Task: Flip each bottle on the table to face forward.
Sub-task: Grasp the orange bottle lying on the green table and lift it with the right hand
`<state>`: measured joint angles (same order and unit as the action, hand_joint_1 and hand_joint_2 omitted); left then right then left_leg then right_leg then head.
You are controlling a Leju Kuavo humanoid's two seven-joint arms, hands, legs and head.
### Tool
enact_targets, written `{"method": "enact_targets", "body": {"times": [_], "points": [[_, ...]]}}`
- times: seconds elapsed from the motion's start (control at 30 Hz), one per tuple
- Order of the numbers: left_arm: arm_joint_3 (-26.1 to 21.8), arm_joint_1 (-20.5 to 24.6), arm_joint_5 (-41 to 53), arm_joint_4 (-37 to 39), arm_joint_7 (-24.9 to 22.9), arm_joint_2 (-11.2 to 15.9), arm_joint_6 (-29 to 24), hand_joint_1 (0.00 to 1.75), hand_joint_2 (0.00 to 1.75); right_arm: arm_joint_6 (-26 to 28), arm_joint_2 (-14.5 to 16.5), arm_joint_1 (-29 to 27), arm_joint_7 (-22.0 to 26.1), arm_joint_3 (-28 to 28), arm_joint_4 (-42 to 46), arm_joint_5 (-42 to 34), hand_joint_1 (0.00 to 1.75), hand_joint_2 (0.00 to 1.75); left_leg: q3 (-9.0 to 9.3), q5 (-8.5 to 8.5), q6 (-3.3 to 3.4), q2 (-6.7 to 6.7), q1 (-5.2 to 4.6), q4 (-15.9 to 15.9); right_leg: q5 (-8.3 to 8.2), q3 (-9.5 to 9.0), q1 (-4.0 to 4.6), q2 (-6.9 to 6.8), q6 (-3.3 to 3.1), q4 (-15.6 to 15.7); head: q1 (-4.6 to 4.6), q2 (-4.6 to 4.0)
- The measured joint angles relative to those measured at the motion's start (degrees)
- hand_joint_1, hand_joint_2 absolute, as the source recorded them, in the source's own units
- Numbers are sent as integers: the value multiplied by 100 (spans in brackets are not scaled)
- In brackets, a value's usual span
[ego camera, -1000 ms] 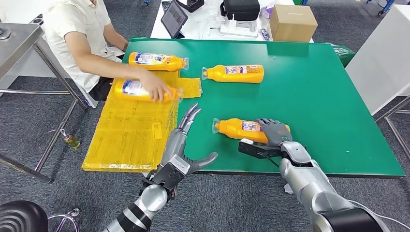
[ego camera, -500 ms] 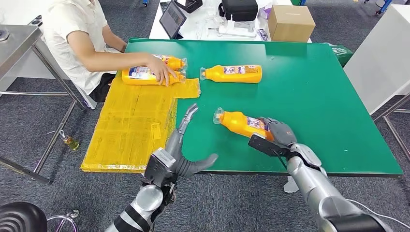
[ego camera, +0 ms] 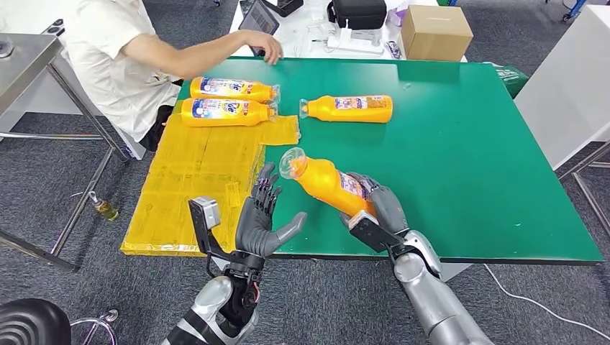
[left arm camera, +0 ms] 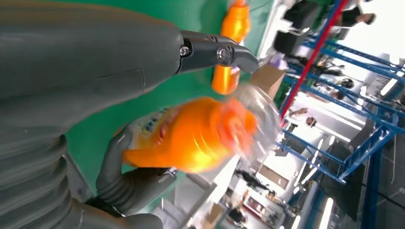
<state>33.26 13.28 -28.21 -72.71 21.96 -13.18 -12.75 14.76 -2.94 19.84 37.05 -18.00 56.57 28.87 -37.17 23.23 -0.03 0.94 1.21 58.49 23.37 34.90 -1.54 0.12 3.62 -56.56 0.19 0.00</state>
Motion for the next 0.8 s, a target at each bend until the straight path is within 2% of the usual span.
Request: {"method": "enact_targets", "body": {"times": [0.2, 0.5, 0.8], "points": [[48, -32, -258, -127, -11, 2, -27, 0, 175, 56, 271, -107, -53, -293, 399, -399, 175, 175, -1, 0, -1, -3, 5, 0, 1, 8, 7, 2, -1, 0, -2, 0], [222, 13, -399, -239, -13, 4, -139, 0, 175, 37, 632, -109, 64, -872, 297, -588, 175, 175, -3, 0, -1, -2, 7, -1, 2, 8, 9, 1, -2, -1, 0, 0], [190, 178, -680, -160, -110, 30, -153, 0, 175, 2, 770, -68, 144, -1327, 154, -615, 175, 175, -3, 0, -1, -4, 7, -1, 1, 10, 10, 2, -2, -1, -2, 0]]}}
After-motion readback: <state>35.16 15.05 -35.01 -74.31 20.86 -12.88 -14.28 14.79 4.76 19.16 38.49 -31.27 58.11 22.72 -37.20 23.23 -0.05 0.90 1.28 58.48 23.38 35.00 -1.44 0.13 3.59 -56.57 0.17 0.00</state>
